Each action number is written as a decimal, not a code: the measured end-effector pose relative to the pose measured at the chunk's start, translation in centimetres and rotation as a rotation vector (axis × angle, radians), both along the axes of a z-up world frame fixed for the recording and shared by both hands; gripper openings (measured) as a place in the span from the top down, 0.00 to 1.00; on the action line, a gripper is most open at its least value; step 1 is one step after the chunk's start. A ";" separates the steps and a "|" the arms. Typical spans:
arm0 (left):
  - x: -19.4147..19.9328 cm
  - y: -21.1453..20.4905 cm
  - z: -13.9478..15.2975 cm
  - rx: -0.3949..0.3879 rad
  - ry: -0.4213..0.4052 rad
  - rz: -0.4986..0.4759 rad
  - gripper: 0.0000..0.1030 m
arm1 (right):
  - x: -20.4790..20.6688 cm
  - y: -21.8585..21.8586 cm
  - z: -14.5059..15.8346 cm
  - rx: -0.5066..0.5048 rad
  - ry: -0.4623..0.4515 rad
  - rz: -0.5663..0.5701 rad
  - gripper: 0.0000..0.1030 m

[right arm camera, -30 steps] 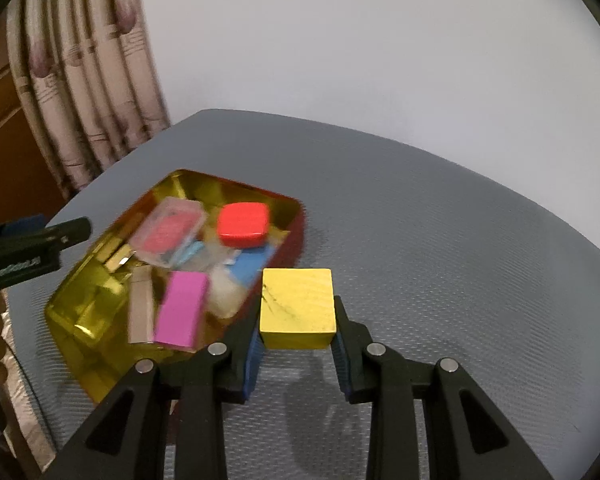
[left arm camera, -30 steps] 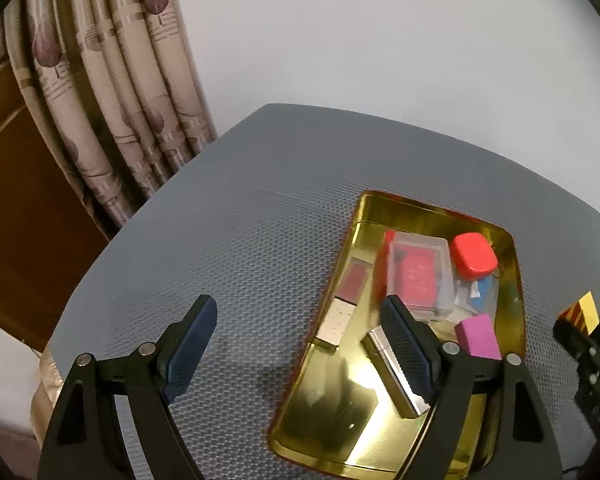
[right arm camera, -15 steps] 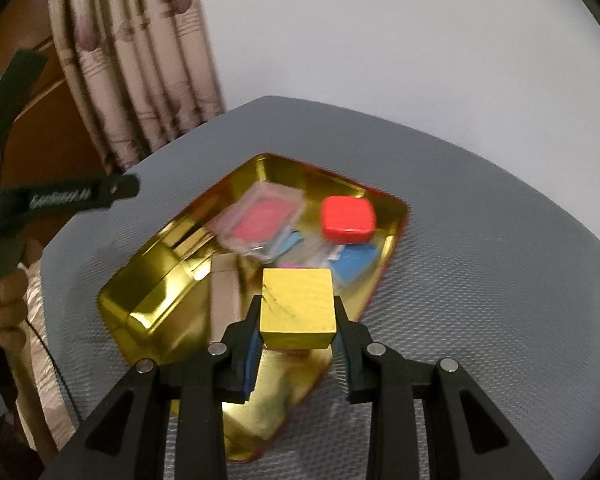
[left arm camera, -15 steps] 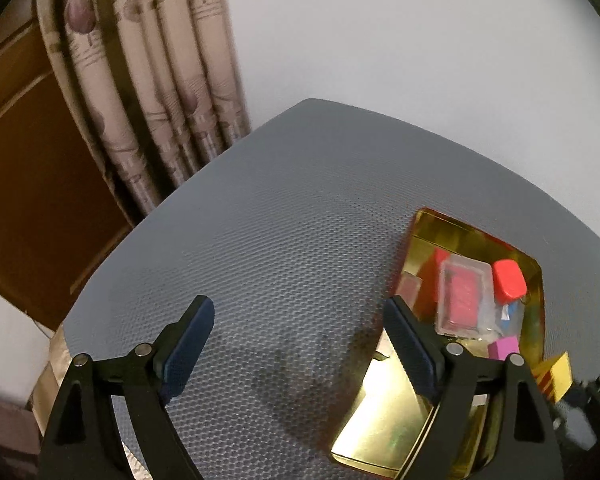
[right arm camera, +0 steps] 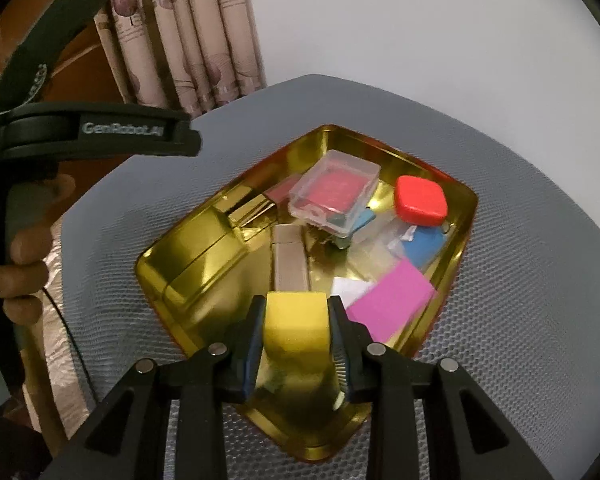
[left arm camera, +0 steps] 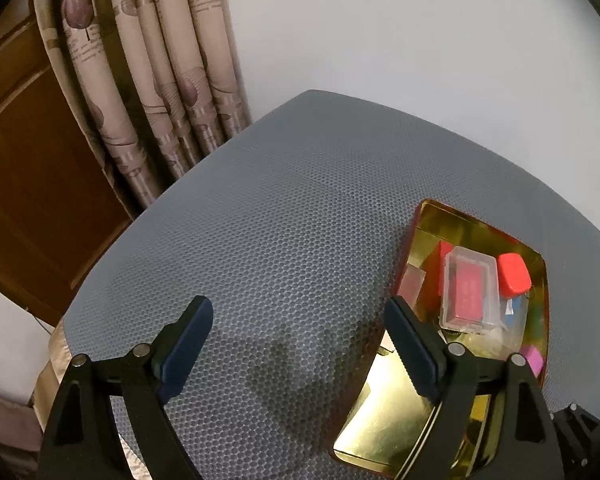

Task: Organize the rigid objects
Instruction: 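Carry the yellow cube over the tin with the right gripper, then lower the yellow cube into the tin and open the right gripper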

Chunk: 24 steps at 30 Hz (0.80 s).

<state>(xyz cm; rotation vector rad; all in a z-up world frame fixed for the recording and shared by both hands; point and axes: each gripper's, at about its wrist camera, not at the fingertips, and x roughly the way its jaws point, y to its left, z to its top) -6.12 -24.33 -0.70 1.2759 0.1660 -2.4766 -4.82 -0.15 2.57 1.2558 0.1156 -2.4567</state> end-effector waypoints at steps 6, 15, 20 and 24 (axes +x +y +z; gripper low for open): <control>0.0 0.0 -0.1 0.000 -0.005 -0.010 0.17 | 0.5 -0.5 -0.6 0.033 -0.004 0.009 0.70; 0.1 0.3 -0.1 0.009 -0.012 -0.038 0.16 | 0.0 -1.2 -0.9 0.044 0.000 0.004 0.70; 0.2 0.4 0.0 0.017 -0.011 -0.056 0.16 | -0.2 -0.9 -0.9 0.033 -0.009 -0.018 0.70; 0.1 0.8 0.0 0.030 -0.018 -0.072 0.16 | -0.3 -0.4 -0.5 0.004 -0.018 -0.057 0.66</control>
